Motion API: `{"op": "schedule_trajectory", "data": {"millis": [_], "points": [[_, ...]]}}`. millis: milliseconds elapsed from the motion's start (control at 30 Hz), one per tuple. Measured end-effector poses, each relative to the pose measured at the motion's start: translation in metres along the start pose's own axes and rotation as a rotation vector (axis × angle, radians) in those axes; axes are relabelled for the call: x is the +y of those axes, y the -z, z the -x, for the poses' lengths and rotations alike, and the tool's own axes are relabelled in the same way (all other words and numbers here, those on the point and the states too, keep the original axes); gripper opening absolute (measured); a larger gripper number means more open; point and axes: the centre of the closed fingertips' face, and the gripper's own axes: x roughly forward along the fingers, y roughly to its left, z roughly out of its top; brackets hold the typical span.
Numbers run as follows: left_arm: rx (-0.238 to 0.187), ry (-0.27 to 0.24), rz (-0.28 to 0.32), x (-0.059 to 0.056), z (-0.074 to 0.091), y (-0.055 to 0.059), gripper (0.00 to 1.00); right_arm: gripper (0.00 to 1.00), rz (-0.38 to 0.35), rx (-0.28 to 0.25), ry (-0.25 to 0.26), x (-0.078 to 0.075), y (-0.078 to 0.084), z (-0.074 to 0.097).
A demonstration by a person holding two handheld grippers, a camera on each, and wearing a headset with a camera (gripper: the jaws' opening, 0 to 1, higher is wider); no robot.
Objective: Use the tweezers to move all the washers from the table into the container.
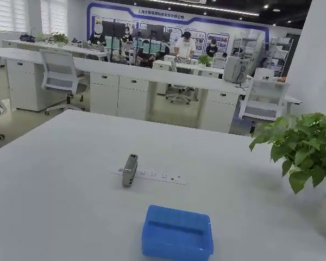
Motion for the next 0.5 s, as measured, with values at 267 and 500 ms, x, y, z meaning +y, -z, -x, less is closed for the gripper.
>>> {"op": "schedule_trajectory", "data": {"millis": [267,500], "points": [[-0.005,0.003,-0.010,-0.0020,0.0005,-0.0016,0.99,0.99,0.064,0.027,0.007,-0.0011,0.0057,0.0006],[-0.001,0.015,-0.031,-0.0067,-0.0016,-0.0022,0.99,0.99,-0.013,0.018,-0.048,0.0069,0.0077,0.0002]]}}
